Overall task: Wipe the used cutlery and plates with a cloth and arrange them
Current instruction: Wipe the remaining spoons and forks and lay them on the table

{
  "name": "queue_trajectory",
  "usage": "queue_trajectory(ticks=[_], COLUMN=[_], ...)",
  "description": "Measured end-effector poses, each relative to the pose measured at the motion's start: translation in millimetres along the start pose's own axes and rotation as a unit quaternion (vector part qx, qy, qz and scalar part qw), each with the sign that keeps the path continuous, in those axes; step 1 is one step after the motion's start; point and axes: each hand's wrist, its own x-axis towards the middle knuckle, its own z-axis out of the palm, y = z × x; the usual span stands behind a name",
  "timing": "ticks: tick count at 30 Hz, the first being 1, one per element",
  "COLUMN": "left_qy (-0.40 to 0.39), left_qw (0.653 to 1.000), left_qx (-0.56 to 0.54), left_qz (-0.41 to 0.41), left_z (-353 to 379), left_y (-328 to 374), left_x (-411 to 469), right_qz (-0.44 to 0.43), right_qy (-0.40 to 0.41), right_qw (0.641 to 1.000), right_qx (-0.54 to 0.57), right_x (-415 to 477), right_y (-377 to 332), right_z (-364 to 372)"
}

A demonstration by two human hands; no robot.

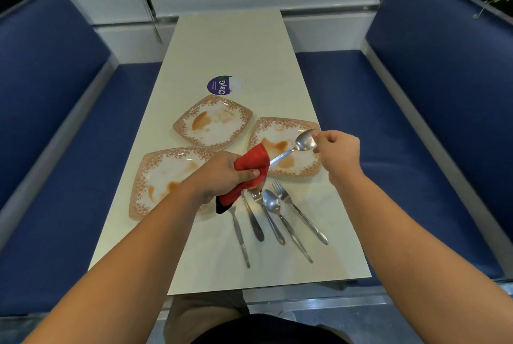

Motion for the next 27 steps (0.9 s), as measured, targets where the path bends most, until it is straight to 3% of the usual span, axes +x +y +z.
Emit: queue_trajectory(ticks=[8, 16, 19, 23, 27], left_qy=[-0.04, 0.07, 0.046, 0.002, -0.027], left_qw=[0.998, 0.996, 0.997, 0.996, 0.996], left_qx=[0.045, -0.017, 0.001, -0.056, 0.066], left_qz=[-0.005, 0.045, 0.067, 0.066, 0.058], left_z=[1, 6, 2, -13, -5], left_y=[-14, -13, -10, -11, -1], left_x=[-5, -7, -9, -11, -6], right_qz=[0.029, 0.01, -0.003, -0.022, -0.059], right_qy=[0.058, 0.04, 0.051, 0.065, 0.016], right_qw=[0.997, 0.999, 0.999, 0.996, 0.996], right_qx=[0.04, -0.005, -0.016, -0.049, -0.072], right_x=[8, 7, 10, 11, 0], right_y=[2, -1, -3, -5, -8], right_z=[-8, -9, -12, -18, -8])
